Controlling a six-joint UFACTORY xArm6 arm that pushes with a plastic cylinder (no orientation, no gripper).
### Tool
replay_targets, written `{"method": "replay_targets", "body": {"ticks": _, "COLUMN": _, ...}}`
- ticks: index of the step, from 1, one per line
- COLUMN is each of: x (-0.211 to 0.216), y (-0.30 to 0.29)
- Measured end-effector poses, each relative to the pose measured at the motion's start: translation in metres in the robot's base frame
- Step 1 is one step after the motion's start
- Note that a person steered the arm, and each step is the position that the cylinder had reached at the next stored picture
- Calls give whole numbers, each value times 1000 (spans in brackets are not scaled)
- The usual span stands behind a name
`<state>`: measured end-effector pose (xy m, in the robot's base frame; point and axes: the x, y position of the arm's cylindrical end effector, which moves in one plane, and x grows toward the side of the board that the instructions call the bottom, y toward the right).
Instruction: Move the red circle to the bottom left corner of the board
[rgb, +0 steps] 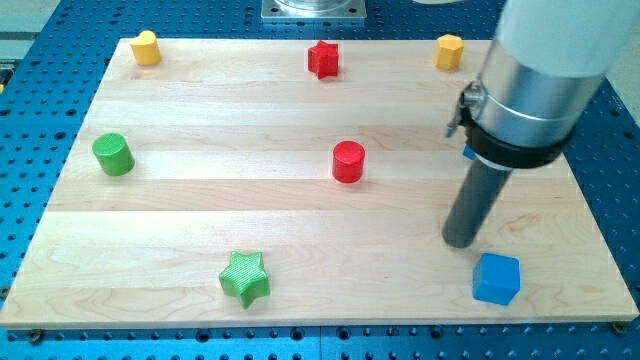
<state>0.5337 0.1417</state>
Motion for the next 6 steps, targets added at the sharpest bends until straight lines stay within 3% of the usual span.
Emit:
{"method": "replay_targets", "body": {"ticks": 4, "x": -99, "y": -66}}
{"method": "replay_targets", "body": {"ticks": 5, "x": -106, "y": -99}}
{"method": "replay_targets", "body": {"ticks": 6, "x": -47, "y": -187}}
